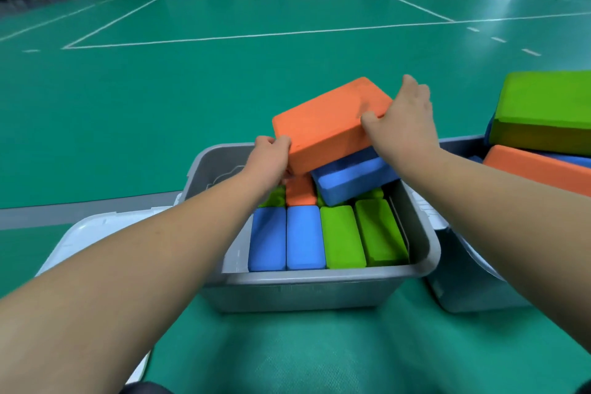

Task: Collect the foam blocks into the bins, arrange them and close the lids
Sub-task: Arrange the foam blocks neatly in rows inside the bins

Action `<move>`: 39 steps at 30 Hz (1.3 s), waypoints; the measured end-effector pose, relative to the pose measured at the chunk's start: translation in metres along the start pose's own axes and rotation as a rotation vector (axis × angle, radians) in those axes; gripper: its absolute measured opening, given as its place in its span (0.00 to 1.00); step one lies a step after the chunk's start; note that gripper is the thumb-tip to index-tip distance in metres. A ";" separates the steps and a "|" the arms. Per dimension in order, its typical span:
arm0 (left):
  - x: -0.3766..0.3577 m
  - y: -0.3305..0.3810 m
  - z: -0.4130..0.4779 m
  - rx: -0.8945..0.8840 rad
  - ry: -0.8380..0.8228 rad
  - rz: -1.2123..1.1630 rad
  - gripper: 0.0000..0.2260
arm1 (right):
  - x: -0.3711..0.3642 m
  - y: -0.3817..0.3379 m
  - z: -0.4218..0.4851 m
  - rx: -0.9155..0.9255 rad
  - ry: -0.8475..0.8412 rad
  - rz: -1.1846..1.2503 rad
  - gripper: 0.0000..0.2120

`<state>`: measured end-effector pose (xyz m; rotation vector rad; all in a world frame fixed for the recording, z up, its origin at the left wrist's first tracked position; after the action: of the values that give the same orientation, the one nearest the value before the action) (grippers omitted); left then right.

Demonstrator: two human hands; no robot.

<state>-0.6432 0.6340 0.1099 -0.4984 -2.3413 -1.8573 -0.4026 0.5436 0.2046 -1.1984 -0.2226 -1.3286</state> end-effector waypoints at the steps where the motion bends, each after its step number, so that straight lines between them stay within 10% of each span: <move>1: 0.013 -0.001 0.003 0.007 0.044 0.017 0.23 | -0.003 -0.006 0.000 -0.004 -0.001 0.026 0.33; 4: 0.044 -0.016 0.013 0.094 0.102 -0.031 0.16 | -0.014 -0.032 -0.007 0.021 -0.047 0.024 0.17; 15: 0.124 -0.088 -0.009 0.626 -0.174 0.392 0.15 | -0.098 -0.108 -0.071 0.146 -0.332 0.278 0.20; 21: 0.113 -0.081 -0.018 0.596 -0.395 0.396 0.14 | -0.119 -0.140 -0.114 0.532 -0.453 0.166 0.22; 28: 0.115 -0.087 -0.014 0.704 -0.388 0.299 0.50 | -0.141 -0.153 -0.148 0.782 -0.670 0.167 0.18; 39: 0.092 -0.112 -0.013 0.611 -0.459 0.659 0.25 | -0.192 -0.128 -0.191 0.843 -1.105 -0.139 0.14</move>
<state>-0.7666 0.6166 0.0360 -1.4764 -2.3806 -0.7478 -0.6603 0.5441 0.0504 -1.0379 -1.5064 -0.4177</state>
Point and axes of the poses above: each hand's wrist, its own z-axis towards the middle knuckle, its own x-axis out of the back of the hand, y = z × x, the point moved 7 cm from there along z, towards the middle knuckle, and after that the axes turned 3 degrees about x, right-handed, at the moved point
